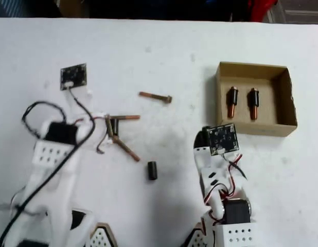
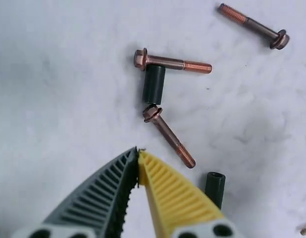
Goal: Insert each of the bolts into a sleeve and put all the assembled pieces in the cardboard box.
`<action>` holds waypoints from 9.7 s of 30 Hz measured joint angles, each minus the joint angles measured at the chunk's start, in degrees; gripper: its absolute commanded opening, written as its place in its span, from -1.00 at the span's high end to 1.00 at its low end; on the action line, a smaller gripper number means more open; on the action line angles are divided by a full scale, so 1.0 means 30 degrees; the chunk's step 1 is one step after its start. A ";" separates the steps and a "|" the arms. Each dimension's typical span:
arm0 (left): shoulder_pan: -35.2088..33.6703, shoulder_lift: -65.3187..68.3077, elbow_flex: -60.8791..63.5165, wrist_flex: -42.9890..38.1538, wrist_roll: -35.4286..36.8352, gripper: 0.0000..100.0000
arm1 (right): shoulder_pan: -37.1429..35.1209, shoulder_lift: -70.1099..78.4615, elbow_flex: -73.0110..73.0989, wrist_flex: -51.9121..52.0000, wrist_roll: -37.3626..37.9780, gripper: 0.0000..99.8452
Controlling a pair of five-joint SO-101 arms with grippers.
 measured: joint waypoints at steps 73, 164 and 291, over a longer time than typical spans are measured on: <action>0.1553 1.5912 -0.3546 -0.5158 0.6447 0.95 | -0.0059 0.0000 0.0176 0.0000 0.0000 0.97; 0.5919 -0.1084 -0.1963 -1.1722 -0.3370 0.95 | -0.6476 0.0029 0.2960 -1.0491 -0.3722 0.97; 0.5509 -0.9114 0.8967 -1.8872 -0.1436 0.51 | -0.5480 0.0059 0.2960 -1.0022 -0.2403 0.97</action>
